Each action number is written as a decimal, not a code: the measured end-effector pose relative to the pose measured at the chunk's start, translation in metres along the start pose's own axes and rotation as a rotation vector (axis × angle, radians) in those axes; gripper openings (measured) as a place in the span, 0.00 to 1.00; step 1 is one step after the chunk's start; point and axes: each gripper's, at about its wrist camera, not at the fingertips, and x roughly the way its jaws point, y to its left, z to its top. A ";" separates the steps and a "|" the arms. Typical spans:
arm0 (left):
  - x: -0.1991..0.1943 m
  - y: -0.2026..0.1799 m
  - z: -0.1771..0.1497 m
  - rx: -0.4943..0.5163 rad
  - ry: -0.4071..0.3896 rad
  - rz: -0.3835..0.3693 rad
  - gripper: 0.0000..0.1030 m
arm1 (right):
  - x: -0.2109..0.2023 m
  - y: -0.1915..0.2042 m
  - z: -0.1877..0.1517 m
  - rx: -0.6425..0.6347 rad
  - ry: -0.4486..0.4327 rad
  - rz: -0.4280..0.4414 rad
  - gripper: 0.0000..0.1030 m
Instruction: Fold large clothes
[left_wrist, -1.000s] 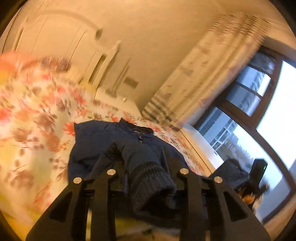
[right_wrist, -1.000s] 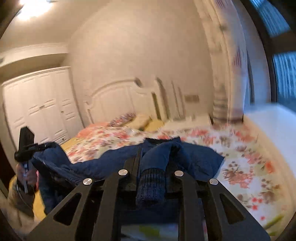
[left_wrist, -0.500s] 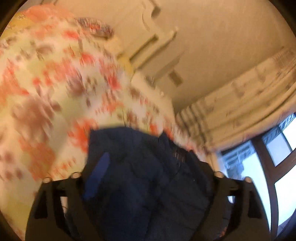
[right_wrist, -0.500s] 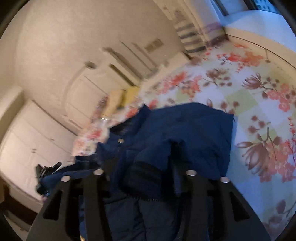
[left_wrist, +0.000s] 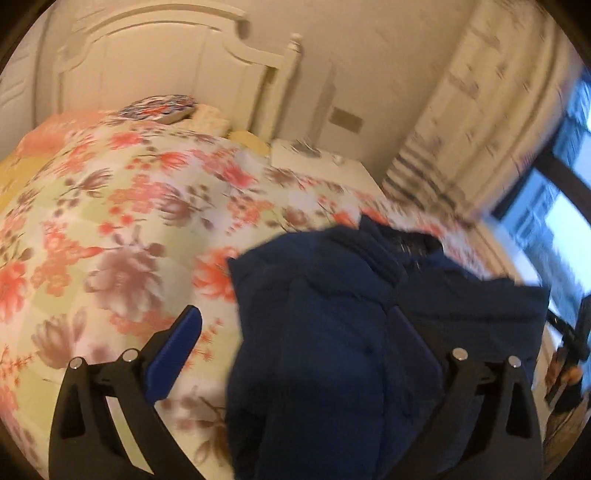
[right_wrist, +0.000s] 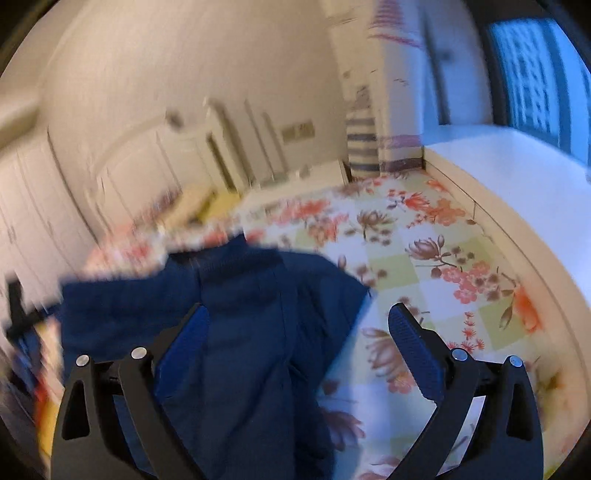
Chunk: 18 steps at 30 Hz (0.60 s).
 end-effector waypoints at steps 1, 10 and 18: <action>0.005 -0.005 -0.003 0.024 0.007 0.005 0.97 | 0.006 0.005 -0.002 -0.034 0.014 -0.026 0.94; 0.038 -0.042 -0.020 0.254 0.058 0.149 0.97 | 0.060 0.039 -0.017 -0.244 0.111 -0.204 0.94; 0.049 -0.039 -0.024 0.253 0.074 0.169 0.97 | 0.066 0.041 -0.021 -0.268 0.114 -0.238 0.94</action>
